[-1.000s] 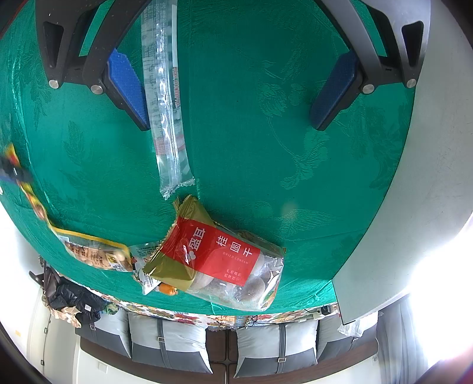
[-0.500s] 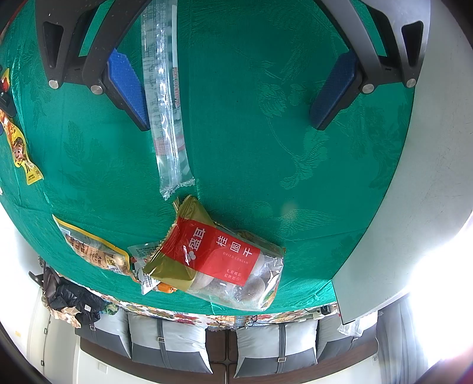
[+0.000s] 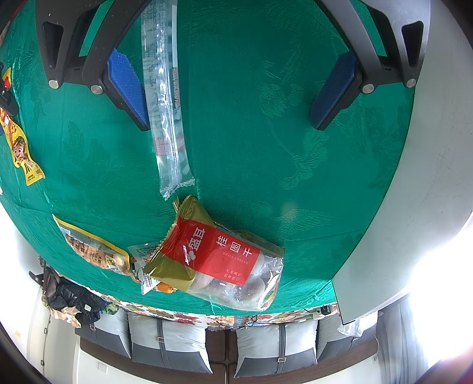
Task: Organize snacks
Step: 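Close the left gripper on the clear plastic tube while the right holds the yellow packet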
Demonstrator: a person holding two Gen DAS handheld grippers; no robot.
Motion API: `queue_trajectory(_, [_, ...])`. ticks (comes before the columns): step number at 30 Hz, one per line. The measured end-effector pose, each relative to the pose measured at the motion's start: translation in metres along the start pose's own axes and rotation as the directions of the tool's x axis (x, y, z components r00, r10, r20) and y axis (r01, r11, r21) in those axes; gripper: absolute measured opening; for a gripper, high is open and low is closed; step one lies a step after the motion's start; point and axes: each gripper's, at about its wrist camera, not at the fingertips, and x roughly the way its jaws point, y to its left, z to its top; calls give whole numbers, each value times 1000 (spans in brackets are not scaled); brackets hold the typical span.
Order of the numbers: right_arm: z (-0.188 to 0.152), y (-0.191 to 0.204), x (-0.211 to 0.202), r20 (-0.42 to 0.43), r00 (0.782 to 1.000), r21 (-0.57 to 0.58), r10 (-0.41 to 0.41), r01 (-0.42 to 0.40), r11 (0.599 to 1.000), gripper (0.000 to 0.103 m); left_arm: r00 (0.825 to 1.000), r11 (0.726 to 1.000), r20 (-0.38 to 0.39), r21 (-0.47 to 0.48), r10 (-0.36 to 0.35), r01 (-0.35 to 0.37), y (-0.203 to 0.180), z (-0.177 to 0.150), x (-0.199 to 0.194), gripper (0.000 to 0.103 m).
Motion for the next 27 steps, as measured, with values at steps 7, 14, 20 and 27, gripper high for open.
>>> queue_trajectory(7, [-1, 1, 0, -1, 1000, 0, 2, -2, 1000, 92, 1000, 1000, -9, 3, -4, 4, 0, -3, -3, 103])
queue_trajectory(14, [23, 4, 14, -215, 977, -3, 5, -6, 1000, 91, 981, 1000, -193, 1, -1, 2, -8, 6, -3, 103])
queue_trajectory(20, [46, 11, 22, -290, 957, -67, 20, -41, 997, 58, 975, 994, -216, 86, -53, 73, -28, 14, -14, 41])
queue_trajectory(27, [27, -1, -9, -267, 943, 150, 197, -162, 975, 43, 954, 972, -186, -55, -234, 227, 0, -7, -37, 18])
